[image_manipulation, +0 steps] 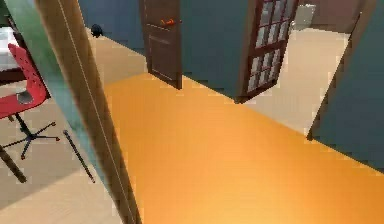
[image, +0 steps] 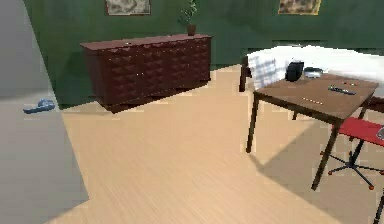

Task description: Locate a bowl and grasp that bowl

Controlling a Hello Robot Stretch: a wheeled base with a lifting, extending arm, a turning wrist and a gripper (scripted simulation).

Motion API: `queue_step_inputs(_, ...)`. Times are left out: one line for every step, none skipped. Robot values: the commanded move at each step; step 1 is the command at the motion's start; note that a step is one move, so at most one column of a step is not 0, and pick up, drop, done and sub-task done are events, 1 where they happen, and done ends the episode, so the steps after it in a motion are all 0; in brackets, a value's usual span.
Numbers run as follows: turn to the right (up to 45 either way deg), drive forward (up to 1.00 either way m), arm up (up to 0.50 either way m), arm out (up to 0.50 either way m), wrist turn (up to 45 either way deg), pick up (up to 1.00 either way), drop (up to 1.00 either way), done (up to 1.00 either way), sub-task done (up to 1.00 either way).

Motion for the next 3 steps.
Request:
queue_step_inputs(0.0, 1.00, 0.00, 0.00, 0.0, 0.00, 0.00, 0.00, 0.00)
queue_step_inputs(0.0, 1.00, 0.00, 0.00, 0.0, 0.00, 0.00, 0.00, 0.00)
queue_step_inputs(12.0, 0.00, 0.00, 0.00, 0.0, 0.00, 0.00, 0.00, 0.00)
